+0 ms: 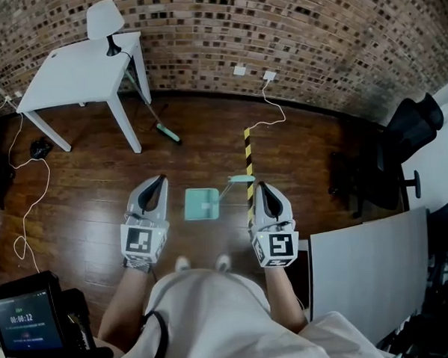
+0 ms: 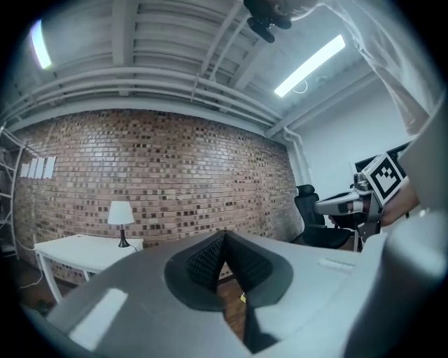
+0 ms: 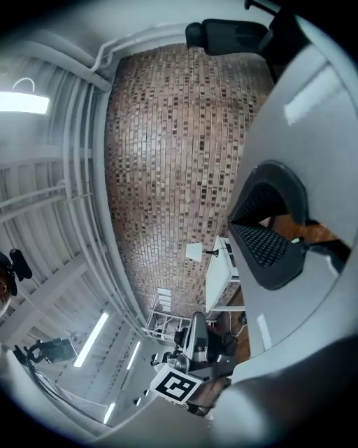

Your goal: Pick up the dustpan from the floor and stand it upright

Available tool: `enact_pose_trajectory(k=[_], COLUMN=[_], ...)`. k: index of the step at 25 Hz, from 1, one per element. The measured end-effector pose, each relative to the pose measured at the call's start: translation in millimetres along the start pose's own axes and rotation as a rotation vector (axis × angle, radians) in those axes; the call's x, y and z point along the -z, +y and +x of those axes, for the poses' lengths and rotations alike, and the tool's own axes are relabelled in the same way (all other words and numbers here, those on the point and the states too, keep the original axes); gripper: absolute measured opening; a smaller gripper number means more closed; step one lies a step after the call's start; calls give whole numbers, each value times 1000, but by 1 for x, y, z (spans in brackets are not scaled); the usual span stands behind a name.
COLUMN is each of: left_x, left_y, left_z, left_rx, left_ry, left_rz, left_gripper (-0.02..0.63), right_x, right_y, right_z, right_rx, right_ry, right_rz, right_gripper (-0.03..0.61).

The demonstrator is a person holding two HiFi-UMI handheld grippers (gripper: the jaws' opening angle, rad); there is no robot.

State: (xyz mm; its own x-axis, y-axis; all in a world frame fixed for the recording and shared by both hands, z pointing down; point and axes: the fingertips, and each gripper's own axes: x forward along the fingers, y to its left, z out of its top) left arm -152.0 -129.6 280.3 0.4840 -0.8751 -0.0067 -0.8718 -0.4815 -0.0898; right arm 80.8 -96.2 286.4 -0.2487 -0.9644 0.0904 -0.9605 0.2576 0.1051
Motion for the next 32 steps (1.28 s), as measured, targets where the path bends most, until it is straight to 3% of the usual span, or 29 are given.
enact_pose_trajectory(k=[5, 17, 23, 26, 32], left_x=[-11, -30, -42, -42, -59], left_y=[-20, -18, -14, -22, -51], left_z=[3, -14, -52, -78, -136], left_rx=[5, 6, 41, 70, 51], left_ry=[-4, -41, -59, -72, -94], left_rz=[27, 41, 21, 47, 9], left_gripper=[0, 1, 0, 2, 0], right_x=[3, -18, -41, -44, -43], right_y=[-4, 10, 44, 59, 75], right_z=[-5, -16, -47, -73, -135], right_rx=[-22, 7, 50, 72, 60], right_ry=[19, -15, -41, -66, -95], right_rz=[20, 1, 1, 6, 25], right_gripper=[12, 14, 14, 14, 14])
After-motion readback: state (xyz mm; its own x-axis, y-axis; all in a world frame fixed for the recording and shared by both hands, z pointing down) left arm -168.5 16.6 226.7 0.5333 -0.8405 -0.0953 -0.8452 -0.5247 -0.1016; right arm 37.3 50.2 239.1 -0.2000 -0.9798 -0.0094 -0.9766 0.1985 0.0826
